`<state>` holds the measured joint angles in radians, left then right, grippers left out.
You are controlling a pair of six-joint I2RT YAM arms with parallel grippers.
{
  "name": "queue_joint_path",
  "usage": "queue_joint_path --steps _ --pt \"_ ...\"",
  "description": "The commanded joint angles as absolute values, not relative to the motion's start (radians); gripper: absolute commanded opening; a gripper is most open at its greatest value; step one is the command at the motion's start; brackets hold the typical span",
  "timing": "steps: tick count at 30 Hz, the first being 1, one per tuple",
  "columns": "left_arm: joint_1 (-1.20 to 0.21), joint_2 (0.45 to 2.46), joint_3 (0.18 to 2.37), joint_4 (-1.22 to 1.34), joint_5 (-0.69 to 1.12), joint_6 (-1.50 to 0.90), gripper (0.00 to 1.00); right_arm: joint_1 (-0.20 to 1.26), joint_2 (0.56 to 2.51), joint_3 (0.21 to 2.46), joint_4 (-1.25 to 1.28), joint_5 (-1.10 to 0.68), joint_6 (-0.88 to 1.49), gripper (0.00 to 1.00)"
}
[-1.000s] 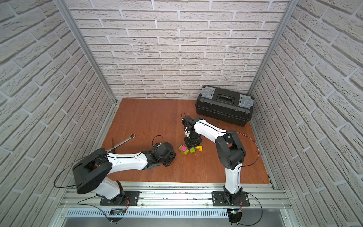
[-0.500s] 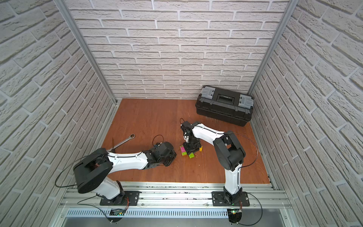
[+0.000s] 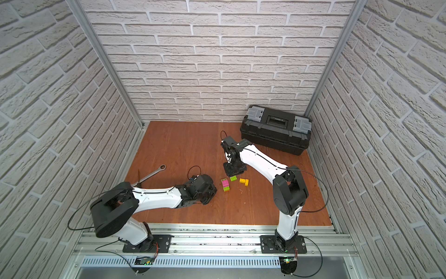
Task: Assemble a carrot with lego
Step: Adjust the lego brick at the center of the board, then assemble the lego brick with the lego brick.
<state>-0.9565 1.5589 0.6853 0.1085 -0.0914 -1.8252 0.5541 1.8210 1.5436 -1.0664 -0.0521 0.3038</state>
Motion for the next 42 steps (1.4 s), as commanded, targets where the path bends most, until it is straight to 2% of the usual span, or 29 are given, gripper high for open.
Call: queue_joint_path --steps 1,19,42 --pt "-0.951 1.568 0.692 0.127 -0.091 -1.809 0.0 0.566 1.801 1.563 -1.078 -0.068 0.345 0.03" --pt "-0.95 1.551 0.676 0.13 -0.097 -1.81 0.0 0.667 1.837 1.547 -1.034 -0.065 0.454 0.03" --pt "-0.95 1.548 0.672 0.132 -0.098 -1.81 0.0 0.683 1.905 1.551 -1.058 -0.038 0.443 0.03"
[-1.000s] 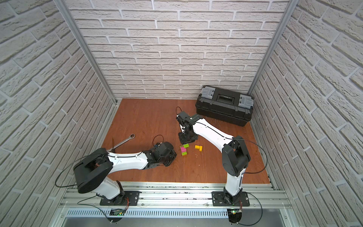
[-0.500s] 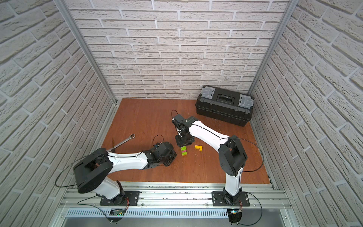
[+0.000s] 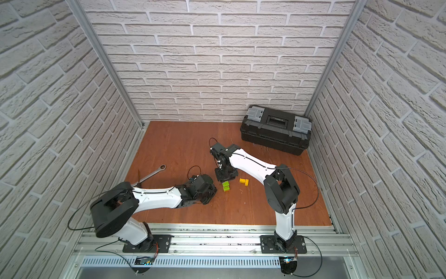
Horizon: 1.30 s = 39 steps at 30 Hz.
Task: Assemble a carrot with lego
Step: Assemble the lego brick with the lego brick.
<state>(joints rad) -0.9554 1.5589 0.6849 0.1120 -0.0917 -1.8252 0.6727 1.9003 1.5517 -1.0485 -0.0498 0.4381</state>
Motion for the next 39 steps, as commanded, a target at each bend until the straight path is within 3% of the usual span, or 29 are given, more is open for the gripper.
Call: queue_joint_path --steps 1,39 --pt "-0.95 1.548 0.672 0.131 -0.099 -1.809 0.0 0.683 1.907 1.553 -1.058 -0.038 0.441 0.03" --pt "-0.948 1.552 0.66 0.148 -0.092 -1.815 0.0 0.683 1.957 1.569 -1.083 -0.043 0.428 0.04"
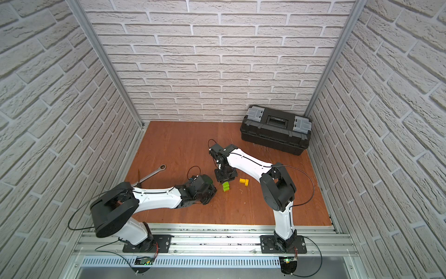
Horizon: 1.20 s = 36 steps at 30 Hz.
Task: Assemble a carrot with lego
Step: Assemble the lego brick with the lego brick.
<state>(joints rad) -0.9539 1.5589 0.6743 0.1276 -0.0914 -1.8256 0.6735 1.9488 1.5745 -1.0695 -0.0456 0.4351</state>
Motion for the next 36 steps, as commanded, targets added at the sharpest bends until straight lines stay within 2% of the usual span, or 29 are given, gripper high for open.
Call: queue_joint_path --steps 1,22,36 --pt "-0.948 1.552 0.659 0.148 -0.093 -1.814 0.0 0.683 1.957 1.564 -1.081 -0.045 0.427 0.04" --pt "-0.948 1.557 0.658 0.142 -0.094 -1.817 0.0 0.686 1.996 1.471 -1.006 -0.058 0.401 0.04" --pt "-0.948 1.557 0.66 0.138 -0.093 -1.816 0.0 0.686 1.994 1.447 -0.987 -0.043 0.355 0.09"
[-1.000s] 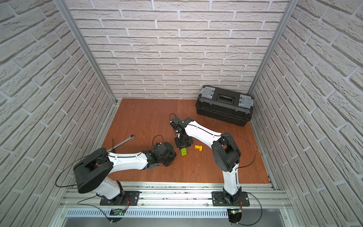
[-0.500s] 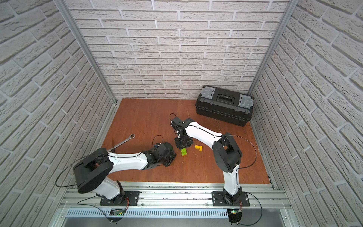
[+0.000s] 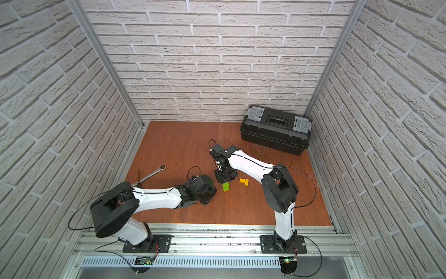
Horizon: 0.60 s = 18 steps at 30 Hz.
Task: Assemble a carrot with lego
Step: Assemble the lego brick with the lego brick.
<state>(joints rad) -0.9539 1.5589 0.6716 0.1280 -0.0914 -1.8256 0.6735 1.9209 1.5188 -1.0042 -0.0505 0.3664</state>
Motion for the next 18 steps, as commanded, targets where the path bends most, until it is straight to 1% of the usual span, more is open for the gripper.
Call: queue_joint_path --steps 1,12,18 --pt "-0.948 1.555 0.66 0.137 -0.092 -1.816 0.0 0.686 1.996 1.444 -0.985 -0.042 0.359 0.1" --pt "-0.947 1.552 0.658 0.136 -0.093 -1.816 0.0 0.684 2.005 1.438 -0.978 -0.036 0.398 0.16" --pt "-0.948 1.551 0.658 0.135 -0.094 -1.816 0.0 0.682 2.005 1.44 -0.98 -0.032 0.41 0.23"
